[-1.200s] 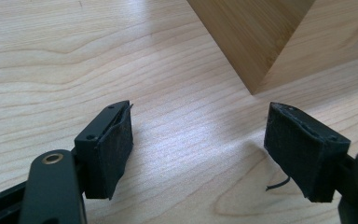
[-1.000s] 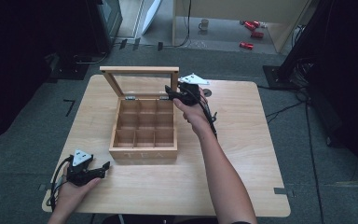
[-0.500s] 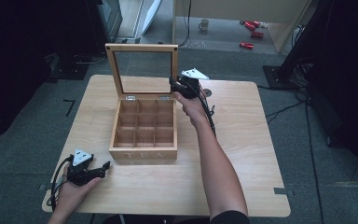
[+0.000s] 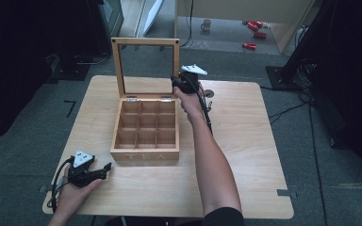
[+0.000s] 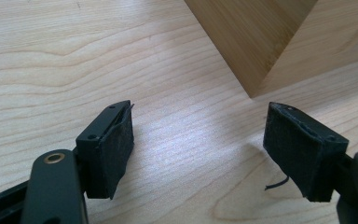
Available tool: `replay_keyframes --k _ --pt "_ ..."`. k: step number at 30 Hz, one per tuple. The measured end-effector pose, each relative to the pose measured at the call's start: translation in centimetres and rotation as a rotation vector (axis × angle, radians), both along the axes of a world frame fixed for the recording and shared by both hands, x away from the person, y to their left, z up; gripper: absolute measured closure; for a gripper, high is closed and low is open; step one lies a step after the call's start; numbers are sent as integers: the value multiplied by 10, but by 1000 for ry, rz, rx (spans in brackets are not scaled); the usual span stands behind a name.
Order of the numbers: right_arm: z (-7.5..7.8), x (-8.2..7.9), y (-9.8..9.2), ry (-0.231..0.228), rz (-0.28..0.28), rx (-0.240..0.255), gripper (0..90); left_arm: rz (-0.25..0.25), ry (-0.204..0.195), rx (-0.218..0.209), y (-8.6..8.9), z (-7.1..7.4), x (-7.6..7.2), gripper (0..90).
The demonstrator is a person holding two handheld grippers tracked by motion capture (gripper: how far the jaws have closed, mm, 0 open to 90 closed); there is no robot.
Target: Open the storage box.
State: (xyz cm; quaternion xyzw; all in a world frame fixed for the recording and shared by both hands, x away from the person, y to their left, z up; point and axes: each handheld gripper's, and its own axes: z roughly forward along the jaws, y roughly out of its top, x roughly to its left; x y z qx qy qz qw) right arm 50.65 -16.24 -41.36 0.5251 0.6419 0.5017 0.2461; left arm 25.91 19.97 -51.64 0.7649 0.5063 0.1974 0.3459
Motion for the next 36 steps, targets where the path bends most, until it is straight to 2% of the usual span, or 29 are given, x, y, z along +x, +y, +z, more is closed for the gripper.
replay_keyframes --k 8,9,11,12,13,14,15,18,20,25,27,28,29,31,36 --pt "2 -2 -1 8 10 6 655 -1 0 -1 0 0 0 248" --pt "5 -4 -2 18 11 20 585 -1 0 -1 0 0 0 248" --pt "7 -8 -3 20 25 22 509 0 -1 -1 -1 0 0 248" --pt "7 -8 -3 20 25 22 509 0 -1 -1 -1 0 0 248" --pt "10 -14 -2 12 28 -12 470 -1 0 1 -1 0 0 248" --pt "10 -14 -2 12 28 -12 470 -1 0 1 -1 0 0 248" --pt "12 -21 -3 4 38 -39 420 -1 0 1 -1 0 0 248" --pt "13 -30 -6 12 51 -42 376 1 -1 -2 -1 0 0 247" --pt "12 -43 -11 24 69 -67 310 0 -2 2 -1 0 0 247" --pt "10 -60 -21 49 81 -74 229 -2 -2 9 -1 0 0 247" --pt "9 -74 -31 63 81 -76 186 -1 -4 14 -2 0 0 248" --pt "9 -74 -31 63 81 -76 186 -1 -4 14 -2 0 0 248" --pt "8 -83 -37 64 84 -97 170 -1 -4 19 -2 0 -1 247" --pt "7 -92 -44 68 83 -109 163 -2 -4 23 -3 0 -1 248" --pt "5 -107 -58 78 78 -118 149 -1 -5 28 -3 0 -1 248"
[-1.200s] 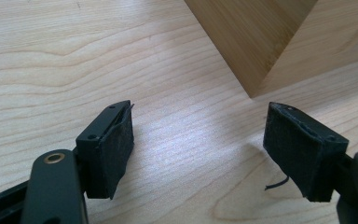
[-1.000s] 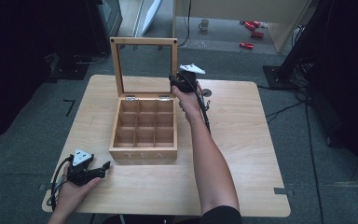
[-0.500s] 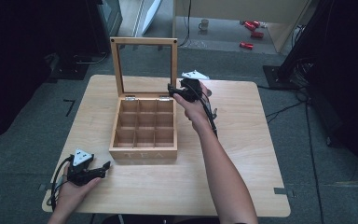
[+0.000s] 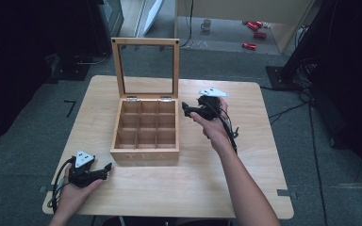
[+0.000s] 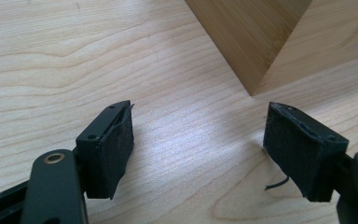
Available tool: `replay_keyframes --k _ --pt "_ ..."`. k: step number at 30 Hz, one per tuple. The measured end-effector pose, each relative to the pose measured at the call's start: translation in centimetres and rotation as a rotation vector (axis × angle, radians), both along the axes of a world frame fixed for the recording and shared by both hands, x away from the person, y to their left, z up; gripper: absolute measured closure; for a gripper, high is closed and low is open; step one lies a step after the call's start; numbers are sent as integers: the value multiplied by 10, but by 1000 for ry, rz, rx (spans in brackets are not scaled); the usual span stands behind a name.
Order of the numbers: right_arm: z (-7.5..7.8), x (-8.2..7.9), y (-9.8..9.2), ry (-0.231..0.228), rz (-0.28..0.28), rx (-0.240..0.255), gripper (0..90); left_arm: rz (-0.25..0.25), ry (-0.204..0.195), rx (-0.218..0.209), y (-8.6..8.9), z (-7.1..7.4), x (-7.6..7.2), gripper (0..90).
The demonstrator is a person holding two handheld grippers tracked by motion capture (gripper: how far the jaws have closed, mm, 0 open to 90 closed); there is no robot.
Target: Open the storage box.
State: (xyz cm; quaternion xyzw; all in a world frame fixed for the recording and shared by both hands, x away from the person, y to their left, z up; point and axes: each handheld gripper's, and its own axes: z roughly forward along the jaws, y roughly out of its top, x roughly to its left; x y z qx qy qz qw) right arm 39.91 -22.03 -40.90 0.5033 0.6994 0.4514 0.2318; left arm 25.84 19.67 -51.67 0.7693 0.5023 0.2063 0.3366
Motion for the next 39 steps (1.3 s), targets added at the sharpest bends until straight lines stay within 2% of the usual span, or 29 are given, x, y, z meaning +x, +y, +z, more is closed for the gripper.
replay_keyframes --k 1,6,8,12,19,20,21,26,32,36,39 --pt "-3 -8 -8 10 -3 2 145 0 -1 2 0 0 0 248" --pt "-10 -22 -24 22 -16 9 138 0 -1 3 0 0 0 248" --pt "-15 -32 -37 30 -30 15 137 -1 -1 6 -1 0 0 248" --pt "-20 -41 -49 28 -41 12 137 3 -3 9 -1 0 0 248" --pt "-28 -69 -79 34 -70 2 137 4 -4 15 -2 0 0 248" --pt "-28 -69 -79 34 -70 2 137 4 -4 15 -2 0 0 248" --pt "-30 -76 -87 37 -81 0 137 4 -4 17 -2 0 0 248" --pt "-37 -89 -101 41 -100 -5 137 4 -6 22 -3 0 0 248" --pt "-51 -110 -126 63 -136 -16 137 4 -5 26 -3 0 0 249" --pt "-57 -118 -135 74 -150 -23 136 4 -5 26 -3 0 0 249" --pt "-68 -127 -146 93 -173 -35 137 4 -5 27 -3 0 0 249"
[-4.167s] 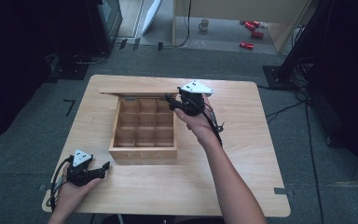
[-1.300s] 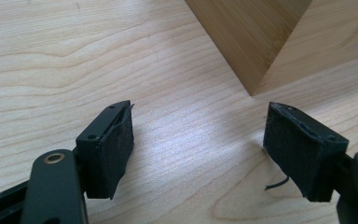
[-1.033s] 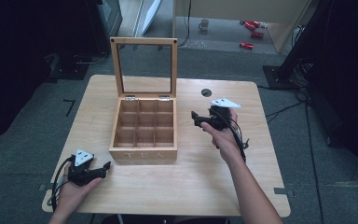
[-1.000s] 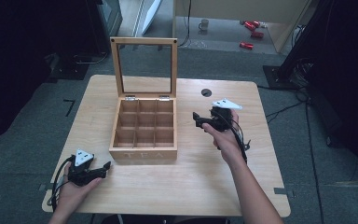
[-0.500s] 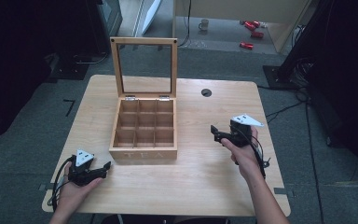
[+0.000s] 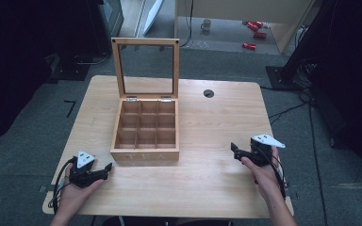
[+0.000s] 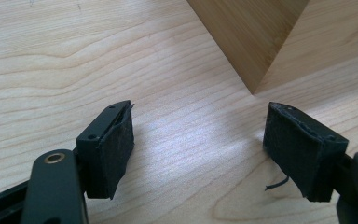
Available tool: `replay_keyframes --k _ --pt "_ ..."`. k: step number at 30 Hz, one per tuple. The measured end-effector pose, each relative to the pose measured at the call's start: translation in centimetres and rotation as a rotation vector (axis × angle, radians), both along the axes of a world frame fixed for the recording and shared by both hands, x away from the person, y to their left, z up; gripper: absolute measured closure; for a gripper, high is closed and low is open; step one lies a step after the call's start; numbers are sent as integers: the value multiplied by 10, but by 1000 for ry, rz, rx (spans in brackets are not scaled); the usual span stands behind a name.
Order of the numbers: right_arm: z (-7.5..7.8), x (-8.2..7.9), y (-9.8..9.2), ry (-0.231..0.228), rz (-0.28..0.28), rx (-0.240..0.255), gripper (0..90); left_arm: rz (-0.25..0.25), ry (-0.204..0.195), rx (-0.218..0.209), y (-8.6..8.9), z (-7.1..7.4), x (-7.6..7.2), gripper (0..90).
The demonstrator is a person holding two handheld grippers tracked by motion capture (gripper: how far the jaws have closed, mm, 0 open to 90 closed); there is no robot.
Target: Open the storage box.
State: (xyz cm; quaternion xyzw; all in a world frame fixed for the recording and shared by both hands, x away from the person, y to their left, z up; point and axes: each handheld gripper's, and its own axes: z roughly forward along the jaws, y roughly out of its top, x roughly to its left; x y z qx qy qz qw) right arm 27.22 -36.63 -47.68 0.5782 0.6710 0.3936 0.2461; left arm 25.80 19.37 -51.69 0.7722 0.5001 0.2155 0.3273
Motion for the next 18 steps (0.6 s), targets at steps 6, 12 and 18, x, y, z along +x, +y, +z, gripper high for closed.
replay_keyframes --k 6,12,18 --pt "-14 -14 -13 30 -19 4 136 0 0 -1 0 0 0 249" --pt "-26 -29 -24 67 -35 -12 136 0 0 0 0 0 0 249" --pt "-37 -41 -31 103 -46 -10 131 1 0 -2 0 0 0 249"
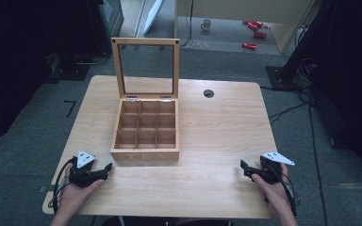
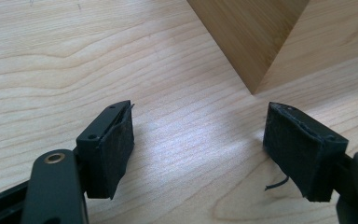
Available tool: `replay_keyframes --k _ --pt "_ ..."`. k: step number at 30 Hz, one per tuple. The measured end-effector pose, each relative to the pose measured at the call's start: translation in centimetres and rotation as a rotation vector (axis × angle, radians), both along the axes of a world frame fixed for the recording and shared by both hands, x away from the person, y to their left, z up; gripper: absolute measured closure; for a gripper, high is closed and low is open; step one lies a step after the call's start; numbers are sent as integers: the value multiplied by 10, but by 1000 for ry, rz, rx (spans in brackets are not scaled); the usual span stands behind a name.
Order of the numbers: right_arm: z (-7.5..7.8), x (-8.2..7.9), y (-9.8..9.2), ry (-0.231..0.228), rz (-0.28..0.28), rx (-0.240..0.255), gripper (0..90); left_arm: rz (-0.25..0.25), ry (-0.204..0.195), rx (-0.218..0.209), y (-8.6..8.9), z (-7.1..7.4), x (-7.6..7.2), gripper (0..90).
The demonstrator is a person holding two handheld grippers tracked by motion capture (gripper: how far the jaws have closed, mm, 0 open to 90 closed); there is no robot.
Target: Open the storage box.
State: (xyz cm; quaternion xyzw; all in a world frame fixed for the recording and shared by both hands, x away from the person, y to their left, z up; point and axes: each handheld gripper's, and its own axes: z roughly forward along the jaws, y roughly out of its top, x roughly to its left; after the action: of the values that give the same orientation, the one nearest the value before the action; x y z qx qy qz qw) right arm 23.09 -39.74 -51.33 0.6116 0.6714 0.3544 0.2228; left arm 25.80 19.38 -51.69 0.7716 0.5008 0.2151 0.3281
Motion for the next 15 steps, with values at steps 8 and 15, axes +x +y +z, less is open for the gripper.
replay_keyframes --k 8,15 --pt "-9 -18 -3 32 -13 -62 129 -1 0 2 0 0 0 250" --pt "-12 -36 -9 26 -31 -111 95 -1 0 4 0 0 0 250"
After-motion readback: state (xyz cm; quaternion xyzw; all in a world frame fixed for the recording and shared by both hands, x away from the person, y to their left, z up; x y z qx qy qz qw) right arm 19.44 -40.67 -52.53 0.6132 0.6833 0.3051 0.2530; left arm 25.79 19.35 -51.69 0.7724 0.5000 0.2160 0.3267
